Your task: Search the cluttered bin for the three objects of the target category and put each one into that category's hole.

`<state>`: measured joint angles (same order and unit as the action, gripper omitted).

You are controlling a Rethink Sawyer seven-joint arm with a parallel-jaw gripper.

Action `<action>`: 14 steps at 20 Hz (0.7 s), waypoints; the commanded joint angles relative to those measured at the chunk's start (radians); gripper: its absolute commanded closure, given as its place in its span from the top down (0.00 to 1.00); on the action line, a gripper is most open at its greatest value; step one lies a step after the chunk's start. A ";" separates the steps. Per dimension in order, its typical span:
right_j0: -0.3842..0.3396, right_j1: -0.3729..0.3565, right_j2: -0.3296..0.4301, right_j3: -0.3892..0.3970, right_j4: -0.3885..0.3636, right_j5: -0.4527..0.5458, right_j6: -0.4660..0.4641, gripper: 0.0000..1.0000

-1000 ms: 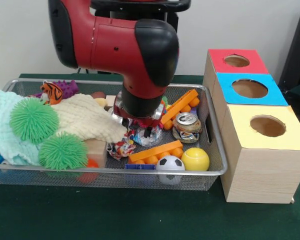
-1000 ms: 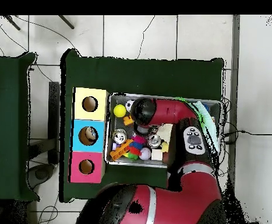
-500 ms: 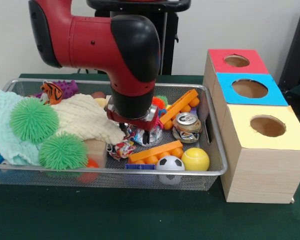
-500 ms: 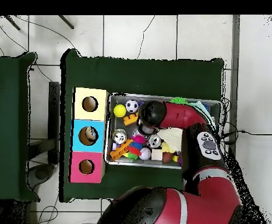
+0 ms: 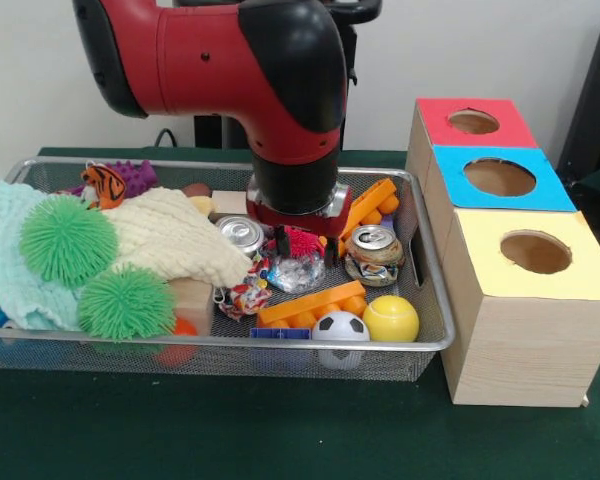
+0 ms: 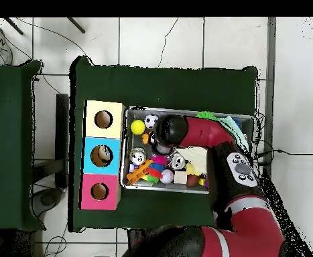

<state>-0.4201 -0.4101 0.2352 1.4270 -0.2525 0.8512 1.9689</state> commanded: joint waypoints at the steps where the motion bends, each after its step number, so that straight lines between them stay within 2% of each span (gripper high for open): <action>1: -0.028 -0.014 0.131 0.079 0.034 0.103 -0.141 1.00; 5: -0.021 -0.007 0.126 0.049 0.011 0.099 -0.133 1.00; 13: 0.010 0.095 0.092 -0.056 -0.070 0.014 -0.122 1.00; 14: 0.014 0.095 0.088 -0.048 -0.077 0.000 -0.117 1.00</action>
<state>-0.4147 -0.3908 0.2825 1.4254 -0.2525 0.8657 1.9689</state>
